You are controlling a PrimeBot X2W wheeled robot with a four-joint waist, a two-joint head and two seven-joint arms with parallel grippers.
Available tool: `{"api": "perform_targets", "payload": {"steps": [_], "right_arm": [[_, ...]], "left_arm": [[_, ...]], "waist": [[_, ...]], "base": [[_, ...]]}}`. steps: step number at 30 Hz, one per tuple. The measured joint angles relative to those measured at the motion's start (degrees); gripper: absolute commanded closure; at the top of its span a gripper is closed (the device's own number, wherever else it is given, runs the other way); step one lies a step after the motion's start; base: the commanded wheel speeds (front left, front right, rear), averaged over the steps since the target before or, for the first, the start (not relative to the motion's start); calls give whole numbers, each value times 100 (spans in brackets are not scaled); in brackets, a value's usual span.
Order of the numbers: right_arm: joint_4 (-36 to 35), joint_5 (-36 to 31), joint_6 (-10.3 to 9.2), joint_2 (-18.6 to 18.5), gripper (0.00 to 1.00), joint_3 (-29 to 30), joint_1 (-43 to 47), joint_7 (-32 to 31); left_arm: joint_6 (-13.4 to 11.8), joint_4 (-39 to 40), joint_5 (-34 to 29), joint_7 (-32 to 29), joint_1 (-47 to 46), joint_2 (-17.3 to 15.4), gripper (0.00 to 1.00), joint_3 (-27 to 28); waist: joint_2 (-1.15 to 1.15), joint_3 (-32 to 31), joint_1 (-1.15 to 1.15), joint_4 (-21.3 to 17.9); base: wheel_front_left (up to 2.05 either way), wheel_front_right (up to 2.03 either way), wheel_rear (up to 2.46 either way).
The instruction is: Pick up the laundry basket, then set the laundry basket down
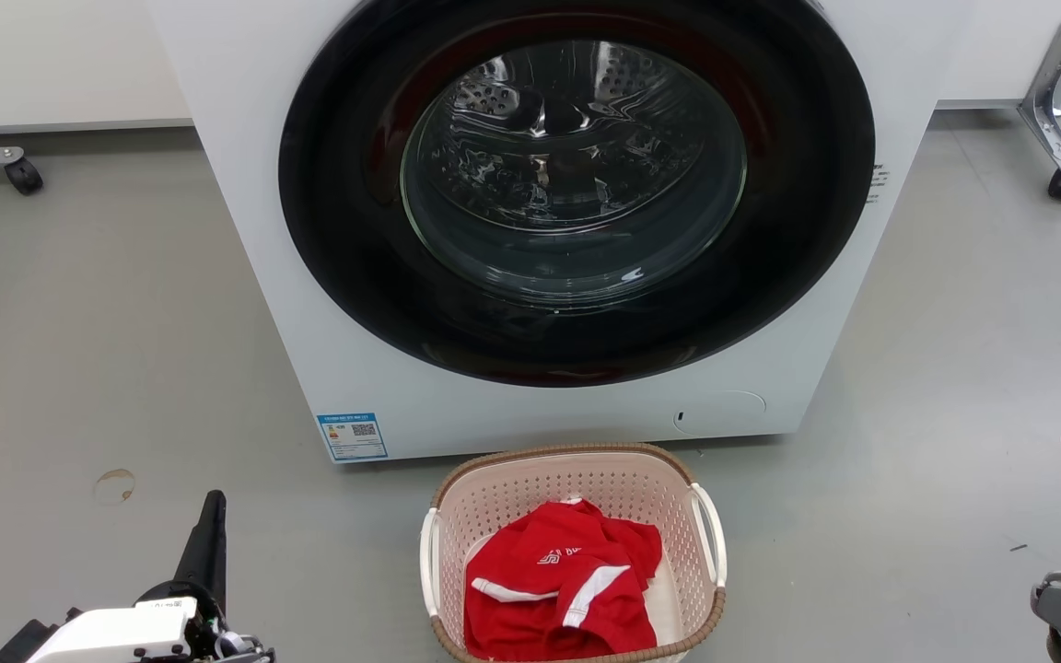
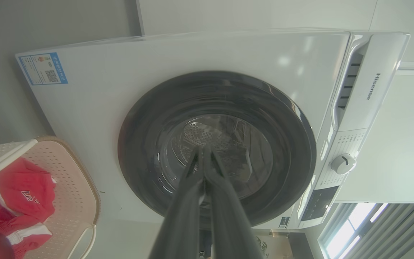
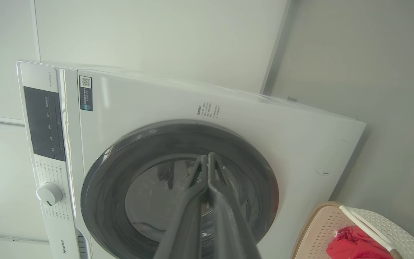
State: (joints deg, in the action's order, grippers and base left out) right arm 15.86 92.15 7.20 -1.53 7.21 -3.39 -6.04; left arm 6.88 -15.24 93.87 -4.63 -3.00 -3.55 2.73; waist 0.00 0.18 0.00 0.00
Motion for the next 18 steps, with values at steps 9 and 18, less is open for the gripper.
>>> {"api": "perform_targets", "payload": {"steps": [9, 18], "right_arm": [[-1, 0, 0, 1, 100, 4, 0, 0], [-1, 0, 0, 1, 100, 10, 0, 0]], "left_arm": [[0, -1, -3, -40, -1, 12, 100, 21], [0, -2, -9, -41, -1, 20, 100, 40]], "waist": [[0, 0, 0, 0], [0, 0, 0, 0]], "base": [[0, 0, 0], [0, 0, 0]]}}
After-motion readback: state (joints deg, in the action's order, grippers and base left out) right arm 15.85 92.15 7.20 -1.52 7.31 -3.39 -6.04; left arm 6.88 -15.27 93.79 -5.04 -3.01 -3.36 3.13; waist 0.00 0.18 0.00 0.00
